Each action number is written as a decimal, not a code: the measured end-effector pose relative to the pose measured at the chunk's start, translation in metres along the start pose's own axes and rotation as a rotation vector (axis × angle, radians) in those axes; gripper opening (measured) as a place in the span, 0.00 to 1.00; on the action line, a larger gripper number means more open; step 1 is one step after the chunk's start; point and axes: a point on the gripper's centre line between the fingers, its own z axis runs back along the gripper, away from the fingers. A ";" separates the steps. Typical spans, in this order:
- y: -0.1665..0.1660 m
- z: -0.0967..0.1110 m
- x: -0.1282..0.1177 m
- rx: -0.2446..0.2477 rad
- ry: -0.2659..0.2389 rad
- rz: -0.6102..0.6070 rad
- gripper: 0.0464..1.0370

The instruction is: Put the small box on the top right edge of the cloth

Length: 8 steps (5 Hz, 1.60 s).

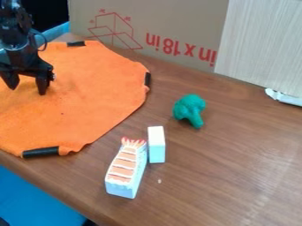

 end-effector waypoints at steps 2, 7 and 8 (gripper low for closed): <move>0.006 0.007 -0.007 -0.013 -0.085 -0.088 0.96; -0.069 0.090 -0.038 -0.127 -0.221 -0.198 0.96; -0.095 0.099 -0.051 -0.203 -0.146 -0.150 0.96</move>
